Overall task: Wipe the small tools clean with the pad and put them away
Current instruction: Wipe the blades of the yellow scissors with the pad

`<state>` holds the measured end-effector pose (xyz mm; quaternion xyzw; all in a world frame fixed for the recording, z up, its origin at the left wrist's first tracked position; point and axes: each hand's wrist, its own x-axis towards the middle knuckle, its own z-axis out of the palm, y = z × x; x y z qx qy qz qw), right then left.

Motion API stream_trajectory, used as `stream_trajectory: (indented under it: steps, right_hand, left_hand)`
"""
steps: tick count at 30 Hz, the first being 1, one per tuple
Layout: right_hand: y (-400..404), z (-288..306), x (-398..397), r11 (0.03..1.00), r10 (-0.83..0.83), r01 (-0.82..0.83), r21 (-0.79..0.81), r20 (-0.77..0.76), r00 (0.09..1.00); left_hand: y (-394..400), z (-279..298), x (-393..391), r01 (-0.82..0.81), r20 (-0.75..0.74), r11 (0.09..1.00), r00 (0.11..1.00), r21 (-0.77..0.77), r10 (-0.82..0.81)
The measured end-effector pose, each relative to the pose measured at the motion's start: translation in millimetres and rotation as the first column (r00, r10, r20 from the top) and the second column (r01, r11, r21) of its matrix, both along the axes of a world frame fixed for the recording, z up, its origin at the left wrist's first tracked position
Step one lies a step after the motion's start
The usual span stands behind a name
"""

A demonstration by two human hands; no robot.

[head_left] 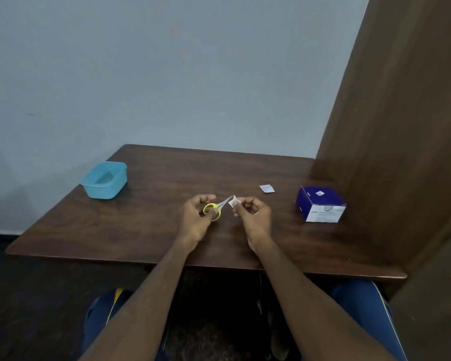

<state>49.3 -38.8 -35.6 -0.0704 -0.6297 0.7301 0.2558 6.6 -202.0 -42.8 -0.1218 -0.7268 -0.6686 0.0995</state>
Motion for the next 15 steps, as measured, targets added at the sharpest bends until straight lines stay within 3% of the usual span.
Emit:
stream_trajectory:
  steps: [5,15]
  right_hand:
    - [1,1,1,0.983,0.173,-0.170,0.072,-0.044,0.984]
    - [5,-5,-10,0.984,0.168,-0.165,0.064,-0.054,0.984]
  left_hand:
    - [-10,1,0,0.088,0.009,0.983,0.996,0.160,-0.091]
    - [-5,2,2,0.202,-0.025,0.979,0.979,0.014,-0.202]
